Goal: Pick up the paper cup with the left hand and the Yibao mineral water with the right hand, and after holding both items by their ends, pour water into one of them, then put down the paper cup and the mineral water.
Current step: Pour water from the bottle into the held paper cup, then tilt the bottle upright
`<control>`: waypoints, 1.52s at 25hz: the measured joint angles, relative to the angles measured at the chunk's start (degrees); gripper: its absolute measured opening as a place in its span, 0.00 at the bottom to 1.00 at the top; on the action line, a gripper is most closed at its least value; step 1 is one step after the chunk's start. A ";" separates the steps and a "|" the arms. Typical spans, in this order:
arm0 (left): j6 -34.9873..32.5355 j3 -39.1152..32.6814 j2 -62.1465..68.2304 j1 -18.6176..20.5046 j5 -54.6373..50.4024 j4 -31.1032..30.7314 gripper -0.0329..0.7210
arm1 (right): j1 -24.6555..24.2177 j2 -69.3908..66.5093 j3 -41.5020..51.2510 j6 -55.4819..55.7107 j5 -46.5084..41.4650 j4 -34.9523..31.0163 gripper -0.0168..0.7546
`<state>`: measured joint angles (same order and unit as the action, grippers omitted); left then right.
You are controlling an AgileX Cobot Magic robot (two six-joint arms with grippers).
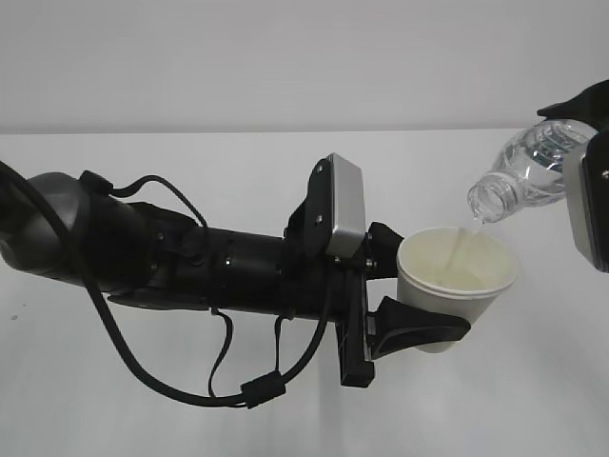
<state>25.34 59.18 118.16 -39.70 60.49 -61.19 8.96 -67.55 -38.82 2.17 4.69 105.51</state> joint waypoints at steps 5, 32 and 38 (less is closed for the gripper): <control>0.00 0.00 0.00 0.00 0.00 0.00 0.60 | 0.00 0.00 0.00 0.00 0.00 0.00 0.58; 0.00 0.00 0.00 0.00 0.00 0.00 0.60 | 0.00 0.00 -0.28 -0.23 0.00 0.00 0.58; 0.00 0.00 0.00 0.00 0.00 0.00 0.60 | 0.00 0.00 -0.28 -0.33 0.00 0.00 0.58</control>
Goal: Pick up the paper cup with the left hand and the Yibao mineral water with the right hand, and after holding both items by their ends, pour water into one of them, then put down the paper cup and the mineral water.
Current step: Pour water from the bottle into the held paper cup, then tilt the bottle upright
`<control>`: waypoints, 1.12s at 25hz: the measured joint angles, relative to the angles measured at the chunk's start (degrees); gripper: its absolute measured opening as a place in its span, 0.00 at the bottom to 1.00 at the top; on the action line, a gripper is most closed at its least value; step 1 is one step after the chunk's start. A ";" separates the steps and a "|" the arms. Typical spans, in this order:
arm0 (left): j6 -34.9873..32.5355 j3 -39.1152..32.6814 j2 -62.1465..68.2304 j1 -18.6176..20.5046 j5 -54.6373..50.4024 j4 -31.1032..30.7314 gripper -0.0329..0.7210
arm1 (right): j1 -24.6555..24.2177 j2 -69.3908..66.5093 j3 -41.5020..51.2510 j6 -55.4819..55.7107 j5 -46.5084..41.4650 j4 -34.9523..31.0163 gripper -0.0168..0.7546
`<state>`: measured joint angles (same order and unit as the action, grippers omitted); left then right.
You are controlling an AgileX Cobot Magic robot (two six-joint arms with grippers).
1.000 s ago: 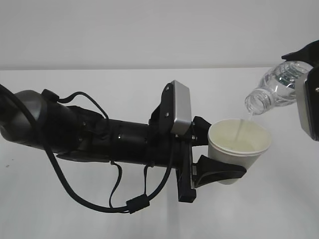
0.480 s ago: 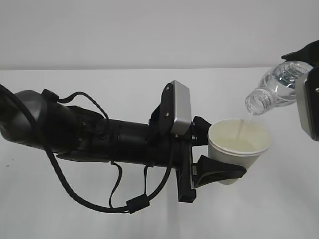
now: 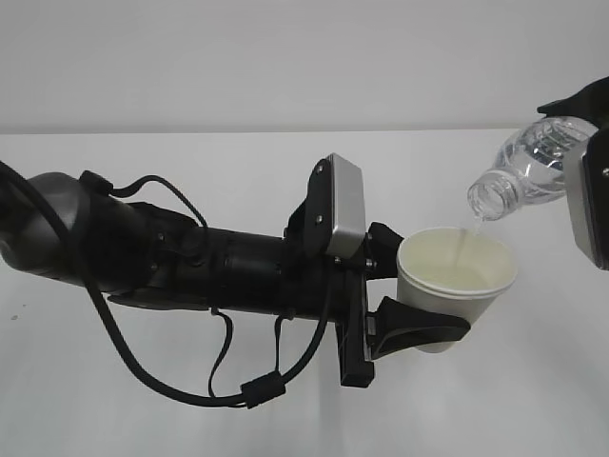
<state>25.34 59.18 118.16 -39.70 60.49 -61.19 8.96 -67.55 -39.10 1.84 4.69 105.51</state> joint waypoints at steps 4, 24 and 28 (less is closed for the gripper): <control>0.00 0.00 0.00 0.00 0.00 0.00 0.60 | 0.00 0.00 0.00 -0.21 0.00 0.00 0.58; 0.00 0.00 0.00 0.00 -0.22 0.00 0.60 | 0.00 0.00 0.00 -0.88 0.00 0.00 0.58; 0.00 0.00 0.00 0.00 -0.22 0.00 0.60 | 0.00 0.00 -0.08 -0.97 0.00 0.00 0.58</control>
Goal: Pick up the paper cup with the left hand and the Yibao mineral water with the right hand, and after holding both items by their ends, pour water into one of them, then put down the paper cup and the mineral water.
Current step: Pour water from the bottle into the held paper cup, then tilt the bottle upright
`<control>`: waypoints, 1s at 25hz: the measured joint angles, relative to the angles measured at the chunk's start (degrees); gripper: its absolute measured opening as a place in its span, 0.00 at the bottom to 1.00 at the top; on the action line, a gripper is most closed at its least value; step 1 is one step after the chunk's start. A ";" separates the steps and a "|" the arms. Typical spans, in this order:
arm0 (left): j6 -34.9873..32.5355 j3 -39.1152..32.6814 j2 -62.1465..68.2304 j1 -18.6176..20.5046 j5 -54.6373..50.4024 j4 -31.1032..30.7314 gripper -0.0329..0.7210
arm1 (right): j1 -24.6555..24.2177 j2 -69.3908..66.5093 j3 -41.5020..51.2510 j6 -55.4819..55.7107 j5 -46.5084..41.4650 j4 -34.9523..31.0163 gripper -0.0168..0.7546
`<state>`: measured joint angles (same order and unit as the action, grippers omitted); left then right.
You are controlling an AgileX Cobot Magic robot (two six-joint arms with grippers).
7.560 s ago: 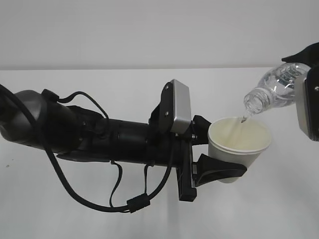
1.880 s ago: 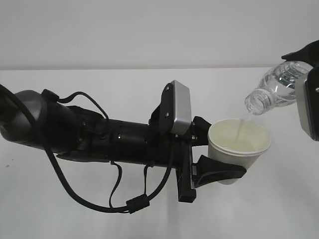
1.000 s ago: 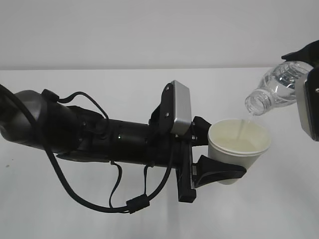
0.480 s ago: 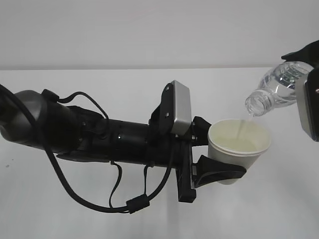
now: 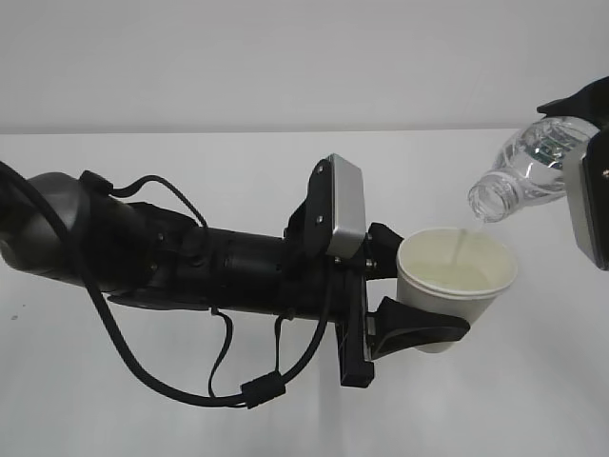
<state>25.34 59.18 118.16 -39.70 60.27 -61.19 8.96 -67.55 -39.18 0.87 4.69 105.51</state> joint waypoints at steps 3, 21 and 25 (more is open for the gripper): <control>0.00 0.00 0.00 0.00 0.00 0.00 0.60 | 0.00 0.00 0.00 0.00 0.00 0.00 0.58; 0.00 0.00 0.00 0.00 -0.04 -0.02 0.60 | 0.00 0.00 0.00 -0.12 0.00 0.00 0.58; 0.00 0.00 0.00 0.00 -0.04 -0.02 0.60 | 0.00 0.00 0.00 -0.12 0.00 0.00 0.58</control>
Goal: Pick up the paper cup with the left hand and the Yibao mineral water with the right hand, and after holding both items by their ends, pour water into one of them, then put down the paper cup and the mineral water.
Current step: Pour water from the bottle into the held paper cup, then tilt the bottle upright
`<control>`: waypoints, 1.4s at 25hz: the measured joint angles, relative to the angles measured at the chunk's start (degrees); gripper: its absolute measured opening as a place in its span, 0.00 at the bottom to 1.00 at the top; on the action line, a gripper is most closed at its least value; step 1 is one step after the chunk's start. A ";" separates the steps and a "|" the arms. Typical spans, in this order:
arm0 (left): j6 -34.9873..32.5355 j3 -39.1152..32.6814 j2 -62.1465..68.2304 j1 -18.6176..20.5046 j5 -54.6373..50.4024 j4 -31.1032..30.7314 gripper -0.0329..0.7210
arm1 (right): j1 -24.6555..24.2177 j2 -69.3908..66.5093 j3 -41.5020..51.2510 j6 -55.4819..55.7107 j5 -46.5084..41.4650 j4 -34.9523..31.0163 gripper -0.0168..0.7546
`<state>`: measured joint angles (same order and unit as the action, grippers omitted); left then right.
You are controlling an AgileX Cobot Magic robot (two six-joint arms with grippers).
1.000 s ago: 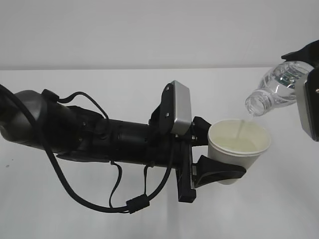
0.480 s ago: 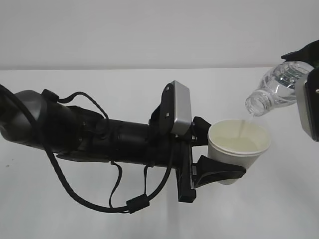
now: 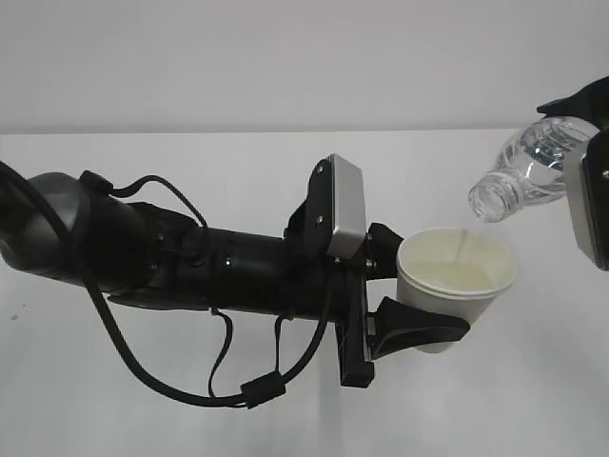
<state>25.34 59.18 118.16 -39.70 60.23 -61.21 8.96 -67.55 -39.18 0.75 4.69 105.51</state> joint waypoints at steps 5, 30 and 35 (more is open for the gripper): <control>0.00 0.00 0.00 0.00 -0.09 0.00 0.60 | 0.00 0.00 0.00 -0.01 0.00 0.00 0.58; 0.00 0.00 0.00 0.00 -0.48 -0.42 0.60 | 0.00 0.00 0.00 -0.34 0.00 0.00 0.58; 0.00 0.00 0.00 0.00 -0.48 -0.42 0.60 | 0.00 0.00 0.00 -0.75 0.00 0.00 0.58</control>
<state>25.34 59.18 118.16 -39.70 59.74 -61.64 8.96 -67.55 -39.18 0.00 4.69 105.51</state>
